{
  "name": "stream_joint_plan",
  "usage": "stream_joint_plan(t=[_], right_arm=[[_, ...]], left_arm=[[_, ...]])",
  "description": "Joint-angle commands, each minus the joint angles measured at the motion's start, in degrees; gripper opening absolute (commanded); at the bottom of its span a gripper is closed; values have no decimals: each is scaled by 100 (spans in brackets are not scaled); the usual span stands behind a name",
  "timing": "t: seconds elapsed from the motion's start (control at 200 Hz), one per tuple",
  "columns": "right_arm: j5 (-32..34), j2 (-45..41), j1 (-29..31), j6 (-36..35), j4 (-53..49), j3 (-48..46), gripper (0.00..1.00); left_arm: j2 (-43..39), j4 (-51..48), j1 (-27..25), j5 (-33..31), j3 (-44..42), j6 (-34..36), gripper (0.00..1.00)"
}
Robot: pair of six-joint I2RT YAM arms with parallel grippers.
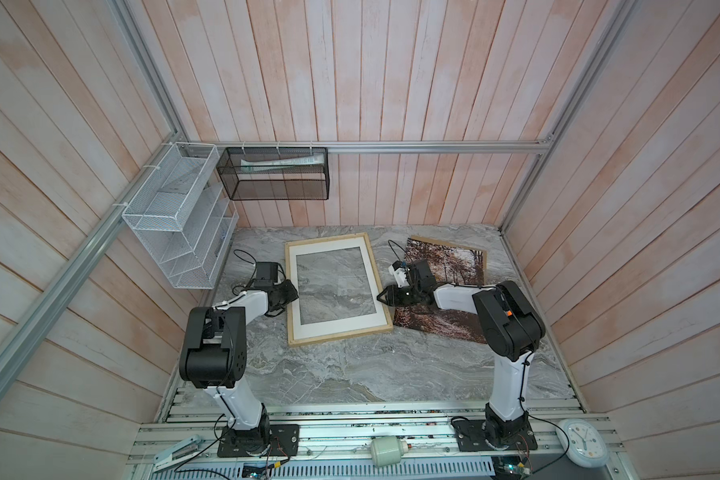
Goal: Put the photo into the frame
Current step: 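Open both grippers and move them from the mat toward the forest photo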
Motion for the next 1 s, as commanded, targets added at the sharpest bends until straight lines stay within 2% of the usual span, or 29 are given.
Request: stream_joint_plan(t=[0.0,0.325,0.545,0.83,0.995], right_arm=[[-375,-211,296,143,231,-105,39],[-383,-248,420,236,357,-195,38],[-207,-354,314,47,73,-61,39],[42,-1032,-133,-145,-147,-375,51],[296,-1498,-639,-260,-319,-802,59]], left_arm=[[199,353,-42,330,178,82,47],[613,696,-38,639,491,54,47],[402,662,-41,328,474,-44,47],[-59,498,-182,-6,546,16,49],[-93,227,-549,-68,877,226,49]])
